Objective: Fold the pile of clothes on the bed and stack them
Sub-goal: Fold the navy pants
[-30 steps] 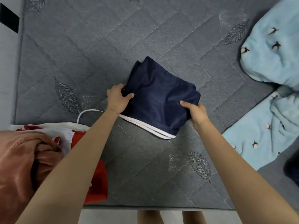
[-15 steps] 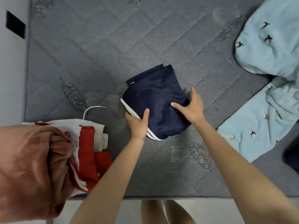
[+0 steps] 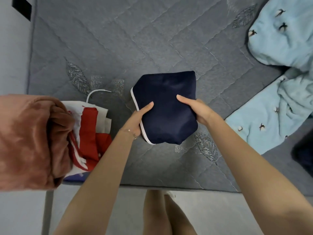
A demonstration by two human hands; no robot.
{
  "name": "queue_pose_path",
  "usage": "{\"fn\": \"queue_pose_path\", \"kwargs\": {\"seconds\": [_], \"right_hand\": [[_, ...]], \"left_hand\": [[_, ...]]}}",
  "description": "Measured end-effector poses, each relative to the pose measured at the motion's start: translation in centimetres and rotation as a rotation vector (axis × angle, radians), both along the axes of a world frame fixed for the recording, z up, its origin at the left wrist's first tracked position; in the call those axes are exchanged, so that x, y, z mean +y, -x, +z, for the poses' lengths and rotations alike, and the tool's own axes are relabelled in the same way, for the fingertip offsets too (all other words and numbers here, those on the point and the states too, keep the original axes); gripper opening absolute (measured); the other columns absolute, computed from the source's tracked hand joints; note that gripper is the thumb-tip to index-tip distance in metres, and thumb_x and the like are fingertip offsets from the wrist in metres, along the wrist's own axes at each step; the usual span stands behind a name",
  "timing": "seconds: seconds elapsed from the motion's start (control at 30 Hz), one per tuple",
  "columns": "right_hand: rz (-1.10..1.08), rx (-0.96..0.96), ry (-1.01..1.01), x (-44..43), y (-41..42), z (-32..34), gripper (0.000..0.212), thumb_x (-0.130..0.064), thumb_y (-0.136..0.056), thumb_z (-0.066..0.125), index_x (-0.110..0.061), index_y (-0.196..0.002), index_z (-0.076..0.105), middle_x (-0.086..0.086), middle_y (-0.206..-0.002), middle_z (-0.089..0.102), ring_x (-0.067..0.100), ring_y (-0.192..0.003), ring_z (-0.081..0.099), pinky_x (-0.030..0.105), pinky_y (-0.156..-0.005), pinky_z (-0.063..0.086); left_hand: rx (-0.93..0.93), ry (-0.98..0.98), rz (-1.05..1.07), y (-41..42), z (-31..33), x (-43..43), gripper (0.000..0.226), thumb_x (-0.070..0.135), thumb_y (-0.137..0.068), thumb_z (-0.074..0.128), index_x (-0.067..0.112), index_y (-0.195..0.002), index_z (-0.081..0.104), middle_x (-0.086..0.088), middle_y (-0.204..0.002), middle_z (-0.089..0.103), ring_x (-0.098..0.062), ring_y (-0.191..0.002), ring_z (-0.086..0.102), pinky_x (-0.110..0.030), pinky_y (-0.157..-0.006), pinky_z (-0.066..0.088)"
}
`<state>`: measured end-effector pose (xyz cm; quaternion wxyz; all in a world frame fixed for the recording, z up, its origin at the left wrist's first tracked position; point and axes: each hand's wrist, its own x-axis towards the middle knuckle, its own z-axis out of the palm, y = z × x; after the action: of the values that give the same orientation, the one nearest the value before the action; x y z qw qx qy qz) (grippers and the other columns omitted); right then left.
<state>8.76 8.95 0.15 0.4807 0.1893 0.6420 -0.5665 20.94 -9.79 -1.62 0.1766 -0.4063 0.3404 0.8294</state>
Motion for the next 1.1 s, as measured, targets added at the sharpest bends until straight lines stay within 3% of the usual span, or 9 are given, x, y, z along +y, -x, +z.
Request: {"fn": "queue_pose_path", "kwargs": {"seconds": [0.2, 0.53, 0.73, 0.9, 1.0, 1.1], "right_hand": [[-0.11, -0.003, 0.077, 1.3, -4.2, 7.2, 0.041, -0.029, -0.083, 0.076, -0.011, -0.118, 0.066, 0.005, -0.112, 0.073, 0.021, -0.102, 0.07, 0.034, -0.088, 0.055], [-0.041, 0.068, 0.15, 1.1, -10.6, 22.1, 0.045, -0.031, -0.085, 0.074, -0.012, -0.124, 0.062, 0.004, -0.114, 0.073, 0.021, -0.106, 0.069, 0.035, -0.092, 0.054], [-0.023, 0.011, 0.247, -1.5, -14.1, 26.9, 0.048, -0.039, -0.088, 0.067, -0.016, -0.13, 0.059, 0.003, -0.122, 0.069, 0.021, -0.114, 0.065, 0.035, -0.096, 0.051], [-0.087, 0.013, 0.295, -6.1, -15.8, 29.0, 0.043, -0.039, -0.093, 0.062, -0.016, -0.129, 0.059, 0.003, -0.122, 0.069, 0.02, -0.113, 0.066, 0.036, -0.097, 0.049], [-0.124, 0.049, 0.3, -9.3, -16.9, 30.4, 0.043, -0.04, -0.091, 0.063, -0.017, -0.127, 0.06, 0.002, -0.121, 0.07, 0.019, -0.112, 0.066, 0.036, -0.097, 0.05], [-0.141, 0.091, 0.289, -12.9, -18.4, 31.4, 0.04, -0.039, -0.092, 0.063, -0.018, -0.125, 0.061, 0.0, -0.119, 0.071, 0.018, -0.111, 0.067, 0.035, -0.096, 0.049]], "left_hand": [[0.029, -0.145, -0.012, -3.7, 6.8, 2.5, 0.046, 0.039, -0.096, 0.056, 0.014, -0.134, 0.056, -0.007, -0.131, 0.063, -0.023, -0.121, 0.06, -0.039, -0.105, 0.043], [0.015, -0.231, -0.002, -10.8, 17.5, 5.3, 0.07, 0.065, -0.091, 0.049, 0.017, -0.142, 0.05, -0.008, -0.141, 0.055, -0.025, -0.131, 0.052, -0.042, -0.115, 0.031], [0.071, -0.178, 0.073, -13.6, 22.7, 2.3, 0.059, 0.056, -0.082, 0.059, 0.017, -0.127, 0.062, -0.006, -0.127, 0.066, -0.022, -0.116, 0.064, -0.038, -0.099, 0.045], [0.106, -0.077, 0.081, -14.8, 25.5, -3.6, 0.052, 0.045, -0.09, 0.062, 0.018, -0.134, 0.057, -0.006, -0.131, 0.064, -0.025, -0.123, 0.059, -0.043, -0.108, 0.041], [0.137, -0.019, 0.03, -15.8, 27.9, -7.8, 0.049, 0.049, -0.091, 0.06, 0.021, -0.131, 0.059, -0.003, -0.126, 0.067, -0.023, -0.12, 0.061, -0.042, -0.102, 0.046], [0.131, 0.011, -0.05, -17.1, 30.4, -12.3, 0.048, 0.05, -0.09, 0.061, 0.022, -0.129, 0.061, -0.001, -0.119, 0.07, -0.02, -0.106, 0.069, -0.038, -0.085, 0.052]]}}
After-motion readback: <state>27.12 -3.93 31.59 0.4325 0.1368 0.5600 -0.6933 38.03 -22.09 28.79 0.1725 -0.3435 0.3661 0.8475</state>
